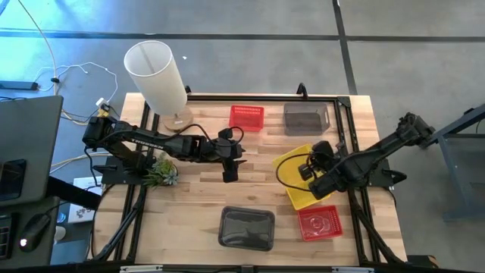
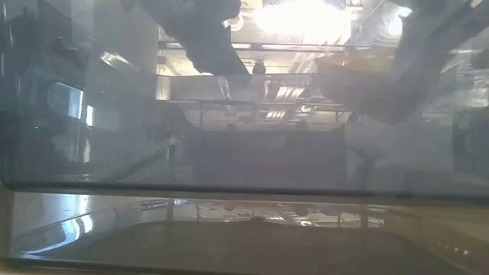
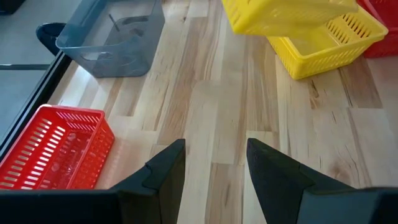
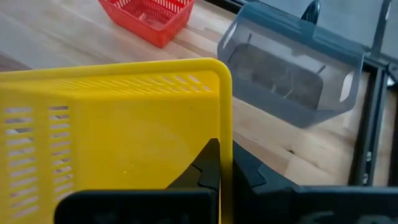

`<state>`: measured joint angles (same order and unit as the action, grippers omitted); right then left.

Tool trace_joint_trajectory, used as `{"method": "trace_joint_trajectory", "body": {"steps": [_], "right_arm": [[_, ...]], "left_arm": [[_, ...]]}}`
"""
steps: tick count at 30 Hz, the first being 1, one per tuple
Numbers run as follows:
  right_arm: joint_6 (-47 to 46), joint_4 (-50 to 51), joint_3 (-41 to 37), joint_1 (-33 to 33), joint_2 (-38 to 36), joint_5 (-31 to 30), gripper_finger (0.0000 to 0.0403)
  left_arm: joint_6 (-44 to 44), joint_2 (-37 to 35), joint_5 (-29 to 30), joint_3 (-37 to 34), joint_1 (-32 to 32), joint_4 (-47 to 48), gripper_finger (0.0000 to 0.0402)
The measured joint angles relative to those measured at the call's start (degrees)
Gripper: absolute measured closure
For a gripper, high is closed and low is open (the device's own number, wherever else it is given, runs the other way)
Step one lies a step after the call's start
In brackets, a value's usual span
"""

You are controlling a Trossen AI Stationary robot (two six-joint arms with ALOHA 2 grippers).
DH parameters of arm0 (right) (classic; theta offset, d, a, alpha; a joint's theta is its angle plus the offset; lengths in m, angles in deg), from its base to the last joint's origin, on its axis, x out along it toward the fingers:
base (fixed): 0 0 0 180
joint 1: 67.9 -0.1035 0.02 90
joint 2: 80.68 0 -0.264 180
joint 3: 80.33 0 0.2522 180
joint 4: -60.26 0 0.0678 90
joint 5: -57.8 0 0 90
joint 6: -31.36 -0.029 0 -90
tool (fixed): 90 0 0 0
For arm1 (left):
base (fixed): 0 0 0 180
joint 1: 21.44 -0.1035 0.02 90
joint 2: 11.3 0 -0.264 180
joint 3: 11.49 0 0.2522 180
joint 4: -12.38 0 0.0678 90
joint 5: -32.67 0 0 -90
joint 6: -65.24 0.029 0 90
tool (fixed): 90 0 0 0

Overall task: Stack baskets by color
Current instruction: Stack the left yellow bin into the stacked yellow bins

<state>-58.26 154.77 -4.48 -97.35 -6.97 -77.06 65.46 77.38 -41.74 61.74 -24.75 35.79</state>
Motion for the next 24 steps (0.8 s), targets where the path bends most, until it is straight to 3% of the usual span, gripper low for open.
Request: {"method": "trace_joint_trajectory", "body": {"steps": [13, 24], "right_arm": [[-11.0, -1.1, -9.2, -5.8, -10.9, 0.6, 0.0403], [-12.5, -13.7, -18.0, -10.1, -18.8, 6.2, 0.0403]], "left_arm": [[0.0, 0.0, 0.0, 0.0, 0.0, 0.0, 0.0245], [-0.2, 0.0, 0.0, 0.0, 0.0, 1.8, 0.0245]]}}
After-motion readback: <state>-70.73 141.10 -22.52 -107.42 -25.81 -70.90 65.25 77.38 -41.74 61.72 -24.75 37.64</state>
